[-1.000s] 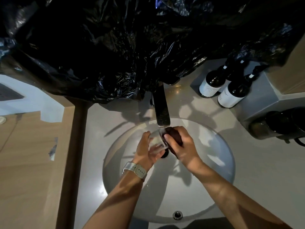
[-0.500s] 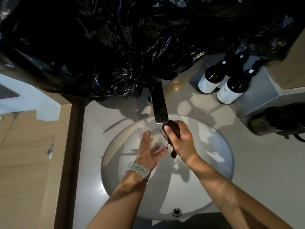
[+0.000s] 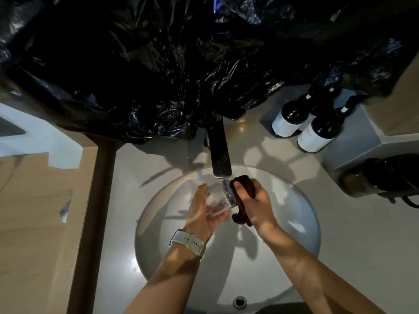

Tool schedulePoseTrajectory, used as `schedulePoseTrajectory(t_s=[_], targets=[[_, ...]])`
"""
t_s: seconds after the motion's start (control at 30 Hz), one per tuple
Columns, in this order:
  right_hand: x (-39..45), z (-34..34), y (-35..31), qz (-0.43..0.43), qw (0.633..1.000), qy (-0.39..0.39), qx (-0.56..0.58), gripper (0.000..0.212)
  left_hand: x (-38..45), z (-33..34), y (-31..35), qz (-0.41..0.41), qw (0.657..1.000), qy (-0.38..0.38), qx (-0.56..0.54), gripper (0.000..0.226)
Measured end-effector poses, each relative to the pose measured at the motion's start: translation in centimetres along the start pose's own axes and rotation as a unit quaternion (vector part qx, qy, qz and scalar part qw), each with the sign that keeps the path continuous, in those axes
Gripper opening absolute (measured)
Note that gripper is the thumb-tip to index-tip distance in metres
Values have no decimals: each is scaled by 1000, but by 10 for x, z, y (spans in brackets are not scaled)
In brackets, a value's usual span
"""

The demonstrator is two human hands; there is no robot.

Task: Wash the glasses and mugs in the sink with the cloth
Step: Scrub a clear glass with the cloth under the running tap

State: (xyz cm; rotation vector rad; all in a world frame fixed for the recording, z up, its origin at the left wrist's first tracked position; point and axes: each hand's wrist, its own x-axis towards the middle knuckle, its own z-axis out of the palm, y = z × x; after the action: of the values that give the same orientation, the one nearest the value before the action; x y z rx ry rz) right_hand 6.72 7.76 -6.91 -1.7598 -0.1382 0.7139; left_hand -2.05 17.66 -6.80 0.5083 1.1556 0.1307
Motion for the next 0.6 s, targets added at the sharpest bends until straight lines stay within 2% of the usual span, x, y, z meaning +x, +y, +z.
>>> schedulePoseTrajectory(t_s=[0.1, 0.17, 0.27, 0.3, 0.37, 0.43, 0.47, 0.53, 0.6], targets=[[-16, -1, 3, -6, 992, -69, 106, 25, 4, 0, 2, 29, 999, 15, 4, 27], [-14, 2, -2, -9, 988, -72, 139, 23, 2, 2, 0, 32, 999, 25, -2, 32], [-5, 6, -10, 40, 973, -103, 203, 30, -4, 5, -6, 69, 997, 22, 23, 38], [-3, 6, -10, 35, 972, -123, 200, 32, -5, 4, -7, 93, 995, 23, 32, 36], [-2, 5, -9, 7, 983, -144, 115, 25, -5, 0, -9, 151, 986, 27, 59, 29], [0, 6, -3, -3, 990, -134, 48, 19, -4, -1, -11, 215, 970, 49, 100, 32], [2, 8, 0, 5, 990, -129, 52, 21, -7, -1, -13, 232, 962, 60, 133, 33], [6, 14, 0, 39, 989, -108, 92, 26, -12, 1, -19, 274, 936, 79, 206, 30], [11, 19, -2, 107, 976, -81, 173, 18, -18, 5, -24, 315, 904, 98, 270, 23]])
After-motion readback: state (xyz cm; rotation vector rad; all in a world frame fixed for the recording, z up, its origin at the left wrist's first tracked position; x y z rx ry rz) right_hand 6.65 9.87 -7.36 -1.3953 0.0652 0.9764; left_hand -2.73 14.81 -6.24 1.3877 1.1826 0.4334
